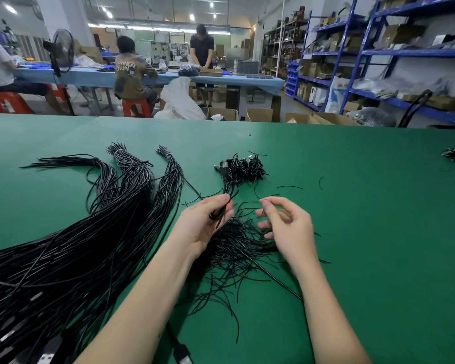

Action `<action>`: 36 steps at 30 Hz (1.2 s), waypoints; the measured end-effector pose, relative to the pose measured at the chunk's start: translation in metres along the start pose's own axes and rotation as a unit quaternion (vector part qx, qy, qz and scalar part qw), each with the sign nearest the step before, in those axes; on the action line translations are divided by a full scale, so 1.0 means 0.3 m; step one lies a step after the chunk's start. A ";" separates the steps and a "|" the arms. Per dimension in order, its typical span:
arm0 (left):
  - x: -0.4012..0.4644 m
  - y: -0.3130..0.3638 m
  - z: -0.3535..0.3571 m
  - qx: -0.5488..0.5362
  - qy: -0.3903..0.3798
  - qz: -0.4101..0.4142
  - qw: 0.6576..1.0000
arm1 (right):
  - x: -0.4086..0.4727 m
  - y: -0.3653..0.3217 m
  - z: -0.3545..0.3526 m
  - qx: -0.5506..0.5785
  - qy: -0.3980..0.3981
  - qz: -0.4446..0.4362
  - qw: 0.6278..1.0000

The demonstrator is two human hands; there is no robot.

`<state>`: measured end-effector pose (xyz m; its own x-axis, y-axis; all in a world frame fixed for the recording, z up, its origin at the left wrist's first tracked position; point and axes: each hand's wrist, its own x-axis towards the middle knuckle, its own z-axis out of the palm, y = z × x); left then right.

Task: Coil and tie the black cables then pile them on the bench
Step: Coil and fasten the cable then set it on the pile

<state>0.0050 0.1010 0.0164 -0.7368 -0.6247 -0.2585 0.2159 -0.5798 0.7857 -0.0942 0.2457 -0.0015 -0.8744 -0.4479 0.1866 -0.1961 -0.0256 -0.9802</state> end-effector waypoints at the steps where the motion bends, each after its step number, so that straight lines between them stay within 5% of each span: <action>1: 0.004 -0.006 -0.001 0.017 -0.001 0.015 1.000 | -0.008 0.004 0.002 0.052 -0.001 0.012 0.999; 11: 0.000 -0.035 -0.005 0.200 0.008 0.146 0.969 | -0.020 0.033 0.014 0.189 -0.068 0.053 0.978; 19: -0.009 -0.048 0.005 0.425 0.065 0.279 0.859 | -0.048 0.032 0.060 0.116 -0.107 -0.001 0.988; 28: -0.021 -0.057 0.020 0.454 0.013 0.330 0.827 | -0.053 0.038 0.085 0.105 -0.004 -0.045 0.993; 36: -0.010 -0.054 0.007 0.444 0.017 0.360 0.820 | -0.051 0.035 0.071 0.028 -0.030 -0.063 0.997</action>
<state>0.0024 0.1131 0.0055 -0.6020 -0.6606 0.4487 0.0243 0.5465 0.8371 -0.0733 0.2334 -0.0161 -0.8160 -0.4908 0.3054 -0.2757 -0.1341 -0.9519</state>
